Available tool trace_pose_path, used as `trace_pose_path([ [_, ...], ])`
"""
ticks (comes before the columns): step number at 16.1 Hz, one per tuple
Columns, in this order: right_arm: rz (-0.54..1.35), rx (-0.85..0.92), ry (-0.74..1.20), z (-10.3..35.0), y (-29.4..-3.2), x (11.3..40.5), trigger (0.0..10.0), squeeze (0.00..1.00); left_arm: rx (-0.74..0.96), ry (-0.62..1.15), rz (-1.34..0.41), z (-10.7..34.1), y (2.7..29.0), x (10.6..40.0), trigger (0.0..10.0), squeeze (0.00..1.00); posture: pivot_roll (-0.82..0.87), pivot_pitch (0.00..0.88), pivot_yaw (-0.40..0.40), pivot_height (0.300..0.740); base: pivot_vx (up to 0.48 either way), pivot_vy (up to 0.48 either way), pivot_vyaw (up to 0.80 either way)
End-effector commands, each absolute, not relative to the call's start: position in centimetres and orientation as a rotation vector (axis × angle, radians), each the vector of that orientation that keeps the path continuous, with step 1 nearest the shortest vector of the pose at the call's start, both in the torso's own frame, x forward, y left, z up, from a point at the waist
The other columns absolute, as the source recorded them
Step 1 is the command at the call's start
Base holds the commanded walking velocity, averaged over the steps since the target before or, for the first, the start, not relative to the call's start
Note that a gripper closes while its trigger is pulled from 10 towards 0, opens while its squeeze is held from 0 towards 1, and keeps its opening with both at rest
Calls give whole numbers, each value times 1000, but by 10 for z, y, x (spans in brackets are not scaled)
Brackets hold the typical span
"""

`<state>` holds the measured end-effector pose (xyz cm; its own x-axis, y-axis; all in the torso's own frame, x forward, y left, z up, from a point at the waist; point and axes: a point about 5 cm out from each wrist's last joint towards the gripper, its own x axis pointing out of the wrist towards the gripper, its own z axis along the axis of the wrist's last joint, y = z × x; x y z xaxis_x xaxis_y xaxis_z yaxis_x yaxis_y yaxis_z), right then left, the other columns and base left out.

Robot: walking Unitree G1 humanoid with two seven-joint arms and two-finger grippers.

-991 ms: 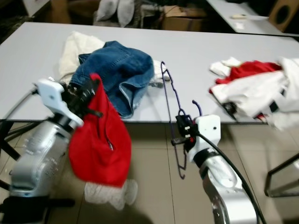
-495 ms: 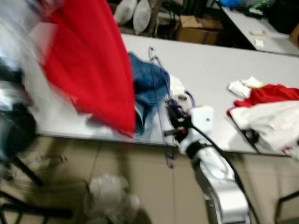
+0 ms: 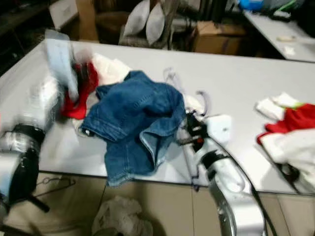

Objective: Hang hanger

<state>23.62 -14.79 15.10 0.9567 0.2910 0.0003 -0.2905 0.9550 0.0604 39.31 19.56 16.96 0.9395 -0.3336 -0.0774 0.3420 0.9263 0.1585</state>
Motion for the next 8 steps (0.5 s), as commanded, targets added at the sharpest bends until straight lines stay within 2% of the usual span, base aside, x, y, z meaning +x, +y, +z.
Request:
trace_pose_path([
  [1, 275, 47, -2, 154, -154, 234, 10000, 0, 221, -58, -505, 199, 176, 397, 10000, 0, -16, 0, 12, 740, 0, 0, 0],
  [2, 272, 45, 3, 153, -154, 233, 10000, 0, 239, -16, -649, 191, 171, 387, 10000, 0, -18, 0, 12, 740, 0, 0, 0],
  [3, 272, 44, 4, 153, -155, 232, 10000, 0, 250, -8, -702, 191, 171, 383, 10000, 761, -17, 0, 10, 740, 0, 0, 0],
  [4, 271, 44, 7, 153, -155, 232, 10000, 0, 270, 11, -773, 195, 176, 374, 10000, 1000, -13, 0, 5, 740, 0, 0, 0],
  [8, 273, 41, 12, 152, -155, 234, 10000, 0, 346, 24, -939, 216, 194, 351, 10000, 1000, -6, 0, 3, 740, 0, 0, 0],
])
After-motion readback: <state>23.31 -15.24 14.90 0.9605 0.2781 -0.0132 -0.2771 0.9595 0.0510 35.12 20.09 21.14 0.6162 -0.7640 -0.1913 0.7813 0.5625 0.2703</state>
